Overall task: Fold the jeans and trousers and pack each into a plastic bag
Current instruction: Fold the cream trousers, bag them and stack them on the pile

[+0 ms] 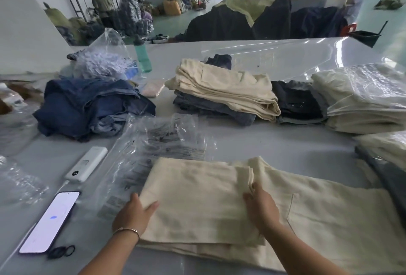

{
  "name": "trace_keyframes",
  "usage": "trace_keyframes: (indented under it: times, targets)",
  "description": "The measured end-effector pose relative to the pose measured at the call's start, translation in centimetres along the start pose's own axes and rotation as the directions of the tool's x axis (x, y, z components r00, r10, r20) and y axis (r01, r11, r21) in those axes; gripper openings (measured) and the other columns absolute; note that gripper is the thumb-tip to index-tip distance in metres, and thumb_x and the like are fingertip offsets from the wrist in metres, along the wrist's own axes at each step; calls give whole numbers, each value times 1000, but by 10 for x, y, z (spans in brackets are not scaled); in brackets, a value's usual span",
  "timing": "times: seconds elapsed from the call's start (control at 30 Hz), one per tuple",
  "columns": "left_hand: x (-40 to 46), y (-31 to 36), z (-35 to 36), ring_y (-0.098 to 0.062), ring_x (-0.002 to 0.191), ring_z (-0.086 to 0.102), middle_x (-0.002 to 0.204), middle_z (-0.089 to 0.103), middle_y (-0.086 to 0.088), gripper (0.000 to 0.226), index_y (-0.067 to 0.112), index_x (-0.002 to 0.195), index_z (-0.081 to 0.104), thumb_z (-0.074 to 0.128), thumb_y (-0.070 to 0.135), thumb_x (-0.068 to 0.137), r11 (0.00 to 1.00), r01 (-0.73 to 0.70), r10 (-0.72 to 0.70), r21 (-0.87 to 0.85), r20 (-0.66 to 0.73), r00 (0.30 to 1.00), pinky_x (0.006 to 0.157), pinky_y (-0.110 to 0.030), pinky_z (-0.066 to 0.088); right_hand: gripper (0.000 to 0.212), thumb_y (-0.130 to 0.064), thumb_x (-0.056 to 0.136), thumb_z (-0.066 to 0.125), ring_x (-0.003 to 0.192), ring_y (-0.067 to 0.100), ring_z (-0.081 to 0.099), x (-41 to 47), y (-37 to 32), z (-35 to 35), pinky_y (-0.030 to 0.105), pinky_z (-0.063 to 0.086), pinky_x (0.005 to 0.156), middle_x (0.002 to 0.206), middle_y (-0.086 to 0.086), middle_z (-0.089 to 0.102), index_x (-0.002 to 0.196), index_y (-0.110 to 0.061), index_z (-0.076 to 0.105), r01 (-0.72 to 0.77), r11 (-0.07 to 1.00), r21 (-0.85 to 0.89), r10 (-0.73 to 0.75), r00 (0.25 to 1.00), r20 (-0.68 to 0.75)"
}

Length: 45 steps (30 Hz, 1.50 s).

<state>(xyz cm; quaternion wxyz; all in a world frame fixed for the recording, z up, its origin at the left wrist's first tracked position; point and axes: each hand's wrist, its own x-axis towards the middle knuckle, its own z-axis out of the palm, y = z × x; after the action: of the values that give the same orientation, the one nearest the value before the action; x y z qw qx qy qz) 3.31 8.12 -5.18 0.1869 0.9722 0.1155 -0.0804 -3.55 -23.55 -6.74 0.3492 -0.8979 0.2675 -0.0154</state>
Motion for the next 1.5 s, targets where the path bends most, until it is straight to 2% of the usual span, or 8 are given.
trace_keyframes:
  times: [0.4, 0.53, 0.73, 0.97, 1.13, 1.23, 1.37, 1.5]
  targets:
    - [14, 2, 3, -42, 98, 58, 106, 62, -27, 11, 4, 97, 53, 50, 15, 93, 990, -6, 5, -138, -13, 1000, 73, -37, 41, 53, -34, 99, 31, 112, 28, 51, -6, -7, -7, 36, 44, 85, 132, 6, 42, 148, -43, 15, 110, 902, -417, -90, 994, 68]
    - [31, 5, -11, -41, 100, 58, 110, 62, -27, 22, -3, 98, 55, 59, 16, 87, 910, 166, -149, -380, 74, 986, 80, -37, 43, 66, -60, 95, 25, 147, 26, -5, -32, -10, 10, 44, 3, 116, 159, 1, -14, 149, -41, -8, 300, 786, -540, -281, 952, 120]
    - [35, 1, -20, -35, 87, 68, 98, 71, -16, 37, 2, 98, 65, 81, 26, 74, 785, 160, -32, -598, 219, 975, 81, -47, 56, 68, -68, 91, 13, 146, 14, -16, -53, 9, 28, 44, -11, 115, 160, -6, -14, 151, -40, -4, 350, 783, -513, -260, 935, 242]
    - [-6, 37, 17, -40, 115, 43, 127, 52, -18, 65, 13, 133, 51, 68, 7, 70, 939, -337, 343, 69, -259, 903, 97, -46, 39, 59, -63, 94, 14, 148, 13, -9, -74, 47, -1, 49, -29, 105, 160, -12, -7, 149, -46, 0, 259, 817, -516, -215, 966, 145]
    - [-96, 121, 68, -21, 100, 55, 103, 62, 1, 15, 20, 94, 71, 63, 14, 82, 632, -764, 774, -132, 156, 614, 89, -32, 45, 50, -53, 96, 30, 148, 12, 5, -98, 84, -36, 44, -9, 116, 160, -10, 10, 145, -41, 28, 236, 860, -452, -224, 971, 82]
    - [-120, 140, 91, -20, 91, 54, 90, 62, 5, 18, 20, 79, 66, 55, 6, 77, 660, -739, 750, -134, 167, 640, 77, -31, 44, 28, -32, 89, 54, 121, 26, 49, -108, 98, -69, 32, 37, 99, 131, 4, 54, 113, -22, 64, 208, 945, -253, -224, 974, -35]
    - [-126, 151, 99, -22, 83, 53, 75, 57, 10, 24, 21, 65, 58, 52, -1, 71, 723, -670, 690, -166, 158, 706, 72, -31, 43, 10, -18, 82, 62, 84, 22, 58, -118, 128, -106, 29, 40, 68, 87, 1, 63, 92, -15, 63, -123, 986, 110, 152, 937, -314]
    - [-131, 153, 102, -22, 79, 52, 72, 55, 9, 35, 28, 58, 46, 51, -4, 70, 734, -664, 679, -142, 129, 723, 70, -33, 43, 5, -3, 79, 63, 72, 25, 55, -116, 157, -122, 36, 44, 68, 74, 11, 58, 81, -3, 58, -313, 617, 722, 621, 758, -201]
